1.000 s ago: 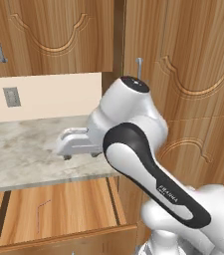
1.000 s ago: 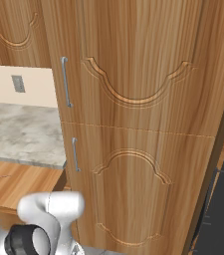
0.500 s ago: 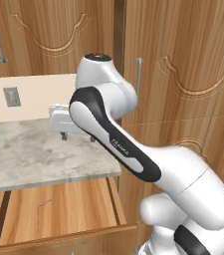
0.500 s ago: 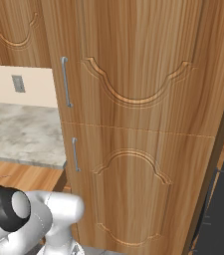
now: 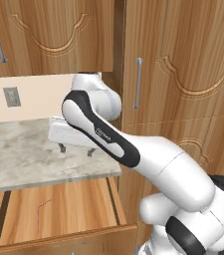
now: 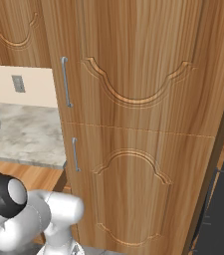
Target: Take a straw from the drawer in front and place it inside the glass cup on the dining counter.
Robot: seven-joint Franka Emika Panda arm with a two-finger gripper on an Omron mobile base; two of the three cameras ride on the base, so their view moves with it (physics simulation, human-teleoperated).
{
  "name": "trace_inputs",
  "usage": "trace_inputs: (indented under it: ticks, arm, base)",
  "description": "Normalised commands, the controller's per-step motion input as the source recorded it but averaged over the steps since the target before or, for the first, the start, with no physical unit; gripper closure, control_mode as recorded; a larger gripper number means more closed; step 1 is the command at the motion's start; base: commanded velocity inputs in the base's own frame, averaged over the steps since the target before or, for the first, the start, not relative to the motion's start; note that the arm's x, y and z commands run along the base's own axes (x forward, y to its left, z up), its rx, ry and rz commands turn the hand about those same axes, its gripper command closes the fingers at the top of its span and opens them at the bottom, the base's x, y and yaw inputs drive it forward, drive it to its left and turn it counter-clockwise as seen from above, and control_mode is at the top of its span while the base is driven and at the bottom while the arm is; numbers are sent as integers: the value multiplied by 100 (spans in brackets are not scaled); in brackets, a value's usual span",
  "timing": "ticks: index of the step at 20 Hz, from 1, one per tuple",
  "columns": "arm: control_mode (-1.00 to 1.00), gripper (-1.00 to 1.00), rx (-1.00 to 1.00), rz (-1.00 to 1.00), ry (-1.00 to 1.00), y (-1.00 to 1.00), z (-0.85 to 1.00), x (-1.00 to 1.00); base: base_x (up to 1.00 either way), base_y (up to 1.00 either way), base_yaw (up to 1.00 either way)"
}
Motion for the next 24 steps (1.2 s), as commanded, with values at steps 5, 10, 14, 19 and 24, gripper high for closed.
trace_inputs:
  ticks: [5, 10, 14, 19, 24]
  arm:
    - [-100, -100, 2, -7, -6, 10, -70, 1]
    - [-100, -100, 0, -6, -12, 14, -44, 7]
    - [-100, -100, 0, -1, 0, 16, -35, 24]
    - [-100, -100, 0, 2, 1, 41, -36, 25]
    - [-100, -100, 0, 3, 0, 58, -26, 21]
  base:
    - [0, 0, 0]
    - [0, 0, 0]
    - [0, 0, 0]
    - [0, 0, 0]
    - [0, 0, 0]
